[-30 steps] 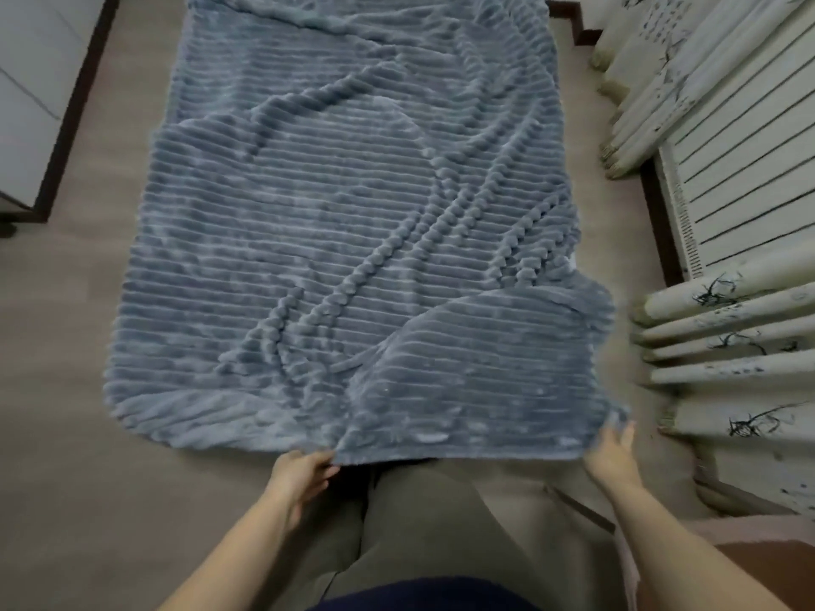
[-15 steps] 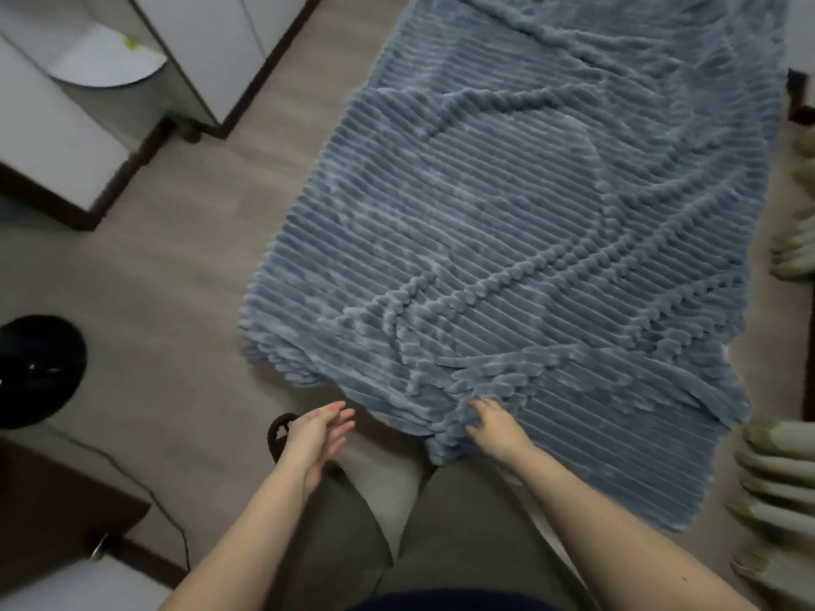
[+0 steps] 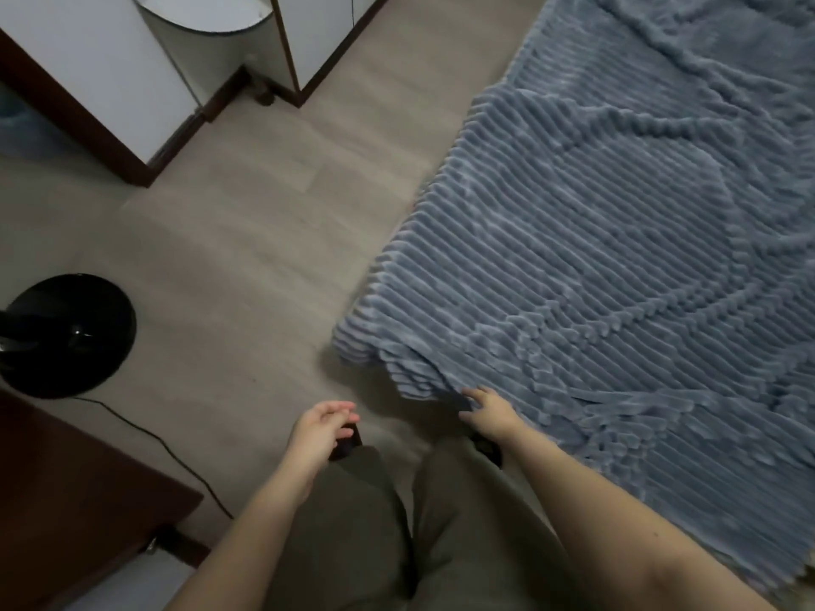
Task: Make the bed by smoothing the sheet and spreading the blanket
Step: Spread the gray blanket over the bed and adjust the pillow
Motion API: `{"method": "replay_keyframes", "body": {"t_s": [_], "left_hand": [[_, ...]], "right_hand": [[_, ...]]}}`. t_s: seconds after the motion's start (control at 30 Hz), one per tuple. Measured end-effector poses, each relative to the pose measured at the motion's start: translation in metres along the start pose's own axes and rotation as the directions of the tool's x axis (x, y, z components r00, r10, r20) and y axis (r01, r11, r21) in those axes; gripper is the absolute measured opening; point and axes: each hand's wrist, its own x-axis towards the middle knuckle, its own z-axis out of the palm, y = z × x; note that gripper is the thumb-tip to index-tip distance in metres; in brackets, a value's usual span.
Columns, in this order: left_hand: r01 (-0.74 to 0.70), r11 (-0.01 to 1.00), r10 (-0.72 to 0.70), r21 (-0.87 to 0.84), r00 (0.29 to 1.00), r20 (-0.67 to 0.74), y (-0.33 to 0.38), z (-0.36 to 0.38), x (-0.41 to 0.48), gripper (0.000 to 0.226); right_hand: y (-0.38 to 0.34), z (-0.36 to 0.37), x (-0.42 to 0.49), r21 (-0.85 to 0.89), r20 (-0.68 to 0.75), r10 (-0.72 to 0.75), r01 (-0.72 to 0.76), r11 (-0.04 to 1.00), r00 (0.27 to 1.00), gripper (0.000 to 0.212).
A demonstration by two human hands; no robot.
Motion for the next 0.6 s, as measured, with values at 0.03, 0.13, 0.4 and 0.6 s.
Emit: {"method": "replay_keyframes", "body": {"t_s": [0.03, 0.13, 0.4, 0.6], "left_hand": [[-0.008, 1.0, 0.008, 0.021, 1.0, 0.014, 0.007, -0.01, 0.006, 0.024], [-0.03, 0.997, 0.027, 0.068, 0.998, 0.055, 0.025, -0.034, 0.026, 0.025], [0.004, 0.987, -0.021, 0.162, 0.995, 0.101, 0.076, -0.074, 0.1, 0.022], [-0.012, 0.952, -0.03, 0.306, 0.991, 0.133, 0.159, -0.086, 0.168, 0.022]], "right_hand": [[-0.018, 0.004, 0.007, 0.0, 0.001, -0.015, 0.015, 1.0, 1.0, 0.056], [-0.061, 0.015, 0.032, 0.027, -0.01, -0.056, 0.057, 0.998, 0.998, 0.05], [-0.104, 0.022, 0.119, -0.141, 0.09, 0.113, -0.099, 0.985, 0.99, 0.031], [-0.117, -0.006, 0.15, 0.127, 0.302, 0.162, -0.209, 0.97, 0.939, 0.035]]}}
